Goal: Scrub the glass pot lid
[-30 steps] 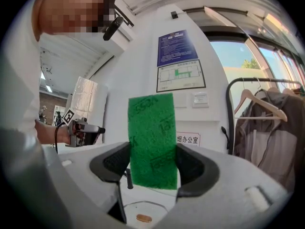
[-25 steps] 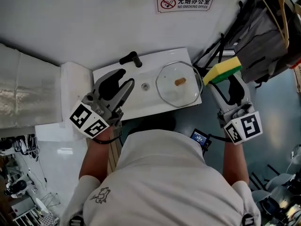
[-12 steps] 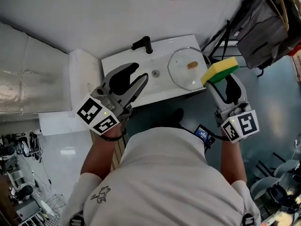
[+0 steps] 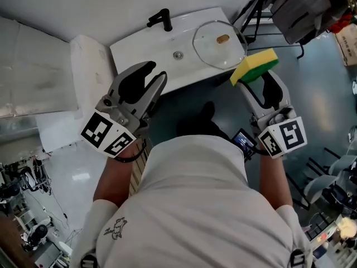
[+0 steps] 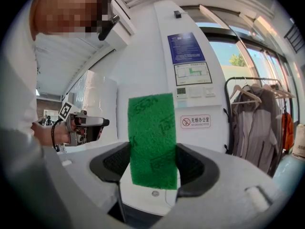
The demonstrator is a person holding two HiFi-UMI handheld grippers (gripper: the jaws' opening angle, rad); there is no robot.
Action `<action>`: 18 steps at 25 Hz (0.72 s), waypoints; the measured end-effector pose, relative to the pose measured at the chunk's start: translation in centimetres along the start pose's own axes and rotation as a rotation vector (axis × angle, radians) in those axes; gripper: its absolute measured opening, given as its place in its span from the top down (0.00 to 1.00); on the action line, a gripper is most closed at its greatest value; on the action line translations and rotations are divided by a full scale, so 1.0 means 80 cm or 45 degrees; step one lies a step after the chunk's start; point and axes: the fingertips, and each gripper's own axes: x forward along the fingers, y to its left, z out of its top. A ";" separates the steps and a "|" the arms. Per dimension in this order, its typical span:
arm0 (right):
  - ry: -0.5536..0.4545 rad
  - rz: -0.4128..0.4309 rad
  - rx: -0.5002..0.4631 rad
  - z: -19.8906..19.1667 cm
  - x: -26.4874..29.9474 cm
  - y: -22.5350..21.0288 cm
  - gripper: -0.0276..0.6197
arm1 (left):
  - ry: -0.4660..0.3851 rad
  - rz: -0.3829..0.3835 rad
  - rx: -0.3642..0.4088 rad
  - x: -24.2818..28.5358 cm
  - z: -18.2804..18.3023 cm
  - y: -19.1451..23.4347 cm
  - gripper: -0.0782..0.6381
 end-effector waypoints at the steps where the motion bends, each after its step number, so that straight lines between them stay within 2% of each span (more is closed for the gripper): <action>1: 0.003 -0.004 -0.001 -0.003 -0.009 0.003 0.50 | 0.001 0.001 0.011 -0.004 -0.002 -0.008 0.73; 8: 0.003 0.004 -0.022 -0.012 -0.059 -0.017 0.50 | -0.011 0.027 0.009 0.008 -0.013 -0.053 0.89; 13: 0.004 0.070 -0.045 -0.015 -0.096 -0.045 0.50 | -0.032 0.062 0.013 0.032 -0.017 -0.100 0.89; 18: 0.004 0.156 -0.066 -0.019 -0.163 -0.081 0.50 | -0.030 0.113 0.024 0.069 -0.034 -0.175 0.89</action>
